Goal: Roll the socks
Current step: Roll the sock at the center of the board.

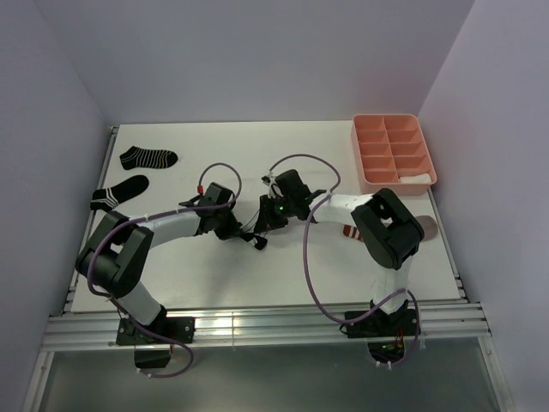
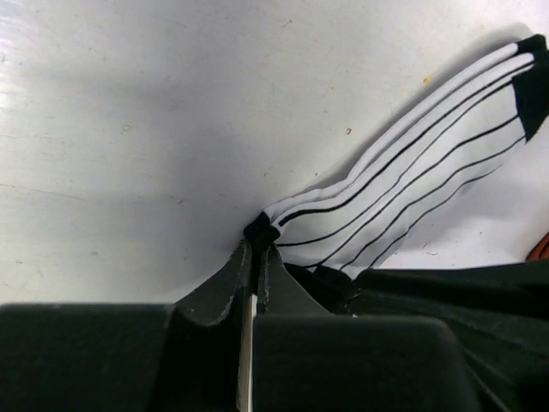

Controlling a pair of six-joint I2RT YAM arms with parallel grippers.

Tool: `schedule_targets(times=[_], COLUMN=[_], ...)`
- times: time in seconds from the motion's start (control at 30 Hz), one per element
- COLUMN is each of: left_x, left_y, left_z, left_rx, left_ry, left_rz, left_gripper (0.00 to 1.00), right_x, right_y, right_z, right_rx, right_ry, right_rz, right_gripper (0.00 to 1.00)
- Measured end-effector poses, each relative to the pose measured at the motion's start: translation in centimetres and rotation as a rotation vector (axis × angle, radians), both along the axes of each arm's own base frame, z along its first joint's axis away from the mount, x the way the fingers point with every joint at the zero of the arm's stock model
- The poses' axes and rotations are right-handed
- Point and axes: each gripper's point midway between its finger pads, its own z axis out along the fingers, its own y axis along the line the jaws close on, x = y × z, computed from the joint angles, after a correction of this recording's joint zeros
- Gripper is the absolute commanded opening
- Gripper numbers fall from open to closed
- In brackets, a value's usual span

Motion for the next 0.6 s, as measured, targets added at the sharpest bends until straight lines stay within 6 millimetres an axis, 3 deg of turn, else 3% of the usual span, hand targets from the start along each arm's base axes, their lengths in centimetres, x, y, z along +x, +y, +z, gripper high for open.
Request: schedule_targets(times=[0.3, 0.43, 0.6], left_x=[-0.2, -0.1, -0.1], left_y=[0.2, 0.2, 0.2], left_z=[0.0, 0.0, 0.0], left_rx=[0.028, 0.037, 0.046], left_ry=[0.027, 0.030, 0.035], left_rz=[-0.012, -0.023, -0.030], left_gripper=[0.00, 0.00, 0.00], right_x=[-1.5, -1.7, -2.4], right_y=[-0.6, -0.8, 0.6], right_z=[-1.1, 0.4, 2.8], right_rx=[-0.054, -0.061, -0.046], right_ry=[-0.034, -0.113, -0.237], right_rz=[0.014, 0.009, 0.042], right_gripper=[0.38, 0.41, 0.42])
